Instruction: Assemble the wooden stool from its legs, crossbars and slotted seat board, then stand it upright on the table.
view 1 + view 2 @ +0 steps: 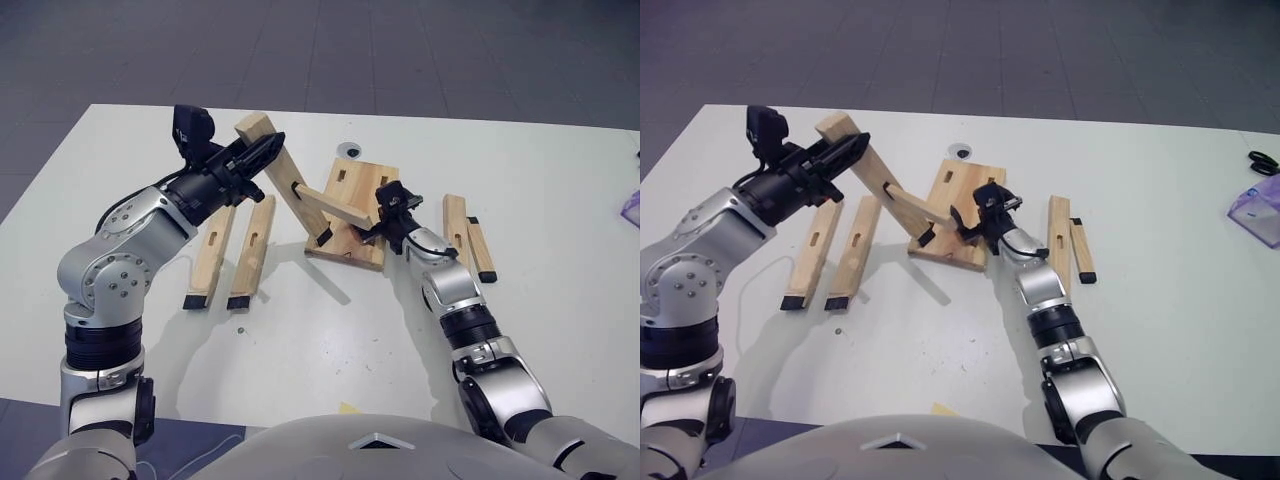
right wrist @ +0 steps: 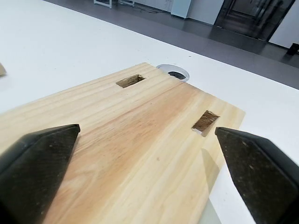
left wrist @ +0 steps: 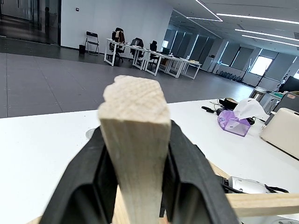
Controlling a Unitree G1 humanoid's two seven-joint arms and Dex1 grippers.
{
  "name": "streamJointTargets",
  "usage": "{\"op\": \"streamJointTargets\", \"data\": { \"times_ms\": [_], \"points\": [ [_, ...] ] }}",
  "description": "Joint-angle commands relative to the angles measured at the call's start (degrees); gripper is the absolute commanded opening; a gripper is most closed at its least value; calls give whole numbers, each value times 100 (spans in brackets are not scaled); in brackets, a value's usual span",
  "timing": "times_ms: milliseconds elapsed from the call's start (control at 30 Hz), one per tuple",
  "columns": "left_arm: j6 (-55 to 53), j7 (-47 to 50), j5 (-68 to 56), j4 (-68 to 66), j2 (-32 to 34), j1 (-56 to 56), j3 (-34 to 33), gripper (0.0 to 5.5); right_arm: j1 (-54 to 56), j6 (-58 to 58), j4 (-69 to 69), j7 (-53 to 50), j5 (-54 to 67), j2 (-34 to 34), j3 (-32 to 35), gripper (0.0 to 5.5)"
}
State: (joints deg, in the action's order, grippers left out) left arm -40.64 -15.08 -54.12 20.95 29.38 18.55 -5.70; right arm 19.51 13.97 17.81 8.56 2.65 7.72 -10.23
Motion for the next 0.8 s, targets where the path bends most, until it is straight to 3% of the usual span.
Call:
{"op": "streamJointTargets", "data": {
  "times_ms": [33, 333, 633, 800],
  "points": [
    [37, 359, 597, -316, -217, -83, 35, 104, -968, 619, -377, -121, -135, 19, -6, 540],
    [164, 890, 759, -385, -695, 126, -431, 104, -1274, 903, -1356, -52, -123, 115, 213, 540],
    [-99, 1452, -231, 159, -1198, 312, -1074, 104, -1388, 975, -1839, -157, -151, 60, 406, 540],
    [-413, 1396, -476, 422, -1186, 5, -849, 104, -1367, 659, -2018, -442, -172, -53, 673, 540]
  ]
}}
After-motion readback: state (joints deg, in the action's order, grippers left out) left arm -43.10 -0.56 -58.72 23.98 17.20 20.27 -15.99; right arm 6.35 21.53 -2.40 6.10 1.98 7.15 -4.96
